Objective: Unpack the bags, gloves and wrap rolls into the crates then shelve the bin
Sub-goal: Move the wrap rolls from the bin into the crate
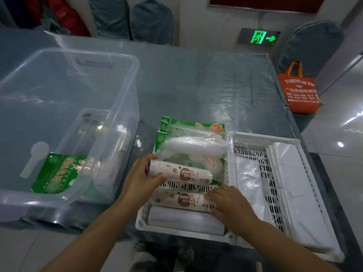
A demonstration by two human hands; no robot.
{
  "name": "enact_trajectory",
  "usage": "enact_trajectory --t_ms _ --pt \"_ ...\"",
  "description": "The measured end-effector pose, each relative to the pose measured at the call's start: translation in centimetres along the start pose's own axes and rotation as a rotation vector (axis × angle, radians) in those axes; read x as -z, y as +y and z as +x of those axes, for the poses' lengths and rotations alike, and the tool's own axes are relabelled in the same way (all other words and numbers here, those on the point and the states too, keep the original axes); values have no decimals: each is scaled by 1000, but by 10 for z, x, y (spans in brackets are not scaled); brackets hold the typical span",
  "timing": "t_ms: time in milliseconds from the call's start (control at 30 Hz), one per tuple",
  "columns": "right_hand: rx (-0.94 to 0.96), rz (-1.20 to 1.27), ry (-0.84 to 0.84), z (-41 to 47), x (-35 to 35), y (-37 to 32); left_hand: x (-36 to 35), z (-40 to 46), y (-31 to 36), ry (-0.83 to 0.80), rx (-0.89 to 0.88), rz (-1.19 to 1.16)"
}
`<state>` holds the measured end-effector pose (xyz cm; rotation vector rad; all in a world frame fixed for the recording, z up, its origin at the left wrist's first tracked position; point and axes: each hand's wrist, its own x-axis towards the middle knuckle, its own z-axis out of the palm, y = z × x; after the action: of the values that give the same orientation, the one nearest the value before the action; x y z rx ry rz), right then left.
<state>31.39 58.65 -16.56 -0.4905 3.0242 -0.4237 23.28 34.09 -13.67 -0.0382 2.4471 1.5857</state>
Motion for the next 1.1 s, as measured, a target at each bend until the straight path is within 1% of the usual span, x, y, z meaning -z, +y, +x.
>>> enact_trajectory --t_ms 100,167,267,333,400,500,533,633,700,767,833,900,933,967,1100 --pt "28 -53 64 -4 -3 -1 -6 4 -9 -76 48 14" --pt "32 -31 151 -7 -6 2 -9 5 -14 -127 50 -7" --pt "-30 15 333 -5 -5 4 -12 5 -22 -141 47 -5" --pt "-89 21 372 0 -3 5 -13 5 -26 -153 50 -12" --pt "-118 -10 296 7 -3 4 -16 6 -30 -169 33 69" --pt "-82 -81 213 18 -4 0 -21 8 -32 -203 -52 280" --pt "-69 -91 213 21 -5 1 -22 8 -31 -188 -101 393" --pt "-61 -75 197 25 -9 4 -21 9 -31 -34 -317 800" --pt "-60 -100 167 25 -12 5 -20 12 -36 -65 -384 961" --pt "-33 -130 170 28 -12 6 -20 17 -41 -99 -358 995" --pt "19 -127 225 35 -9 8 -21 19 -42 -98 -313 991" --pt "45 -144 290 51 -3 11 -23 21 -42 -86 -288 963" --pt "39 -170 286 60 1 12 -23 21 -41 -80 -277 928" --pt "24 -201 242 71 4 13 -23 22 -40 -77 -266 885" --pt "-29 -284 -46 105 4 11 -23 21 -36 -76 -248 799"
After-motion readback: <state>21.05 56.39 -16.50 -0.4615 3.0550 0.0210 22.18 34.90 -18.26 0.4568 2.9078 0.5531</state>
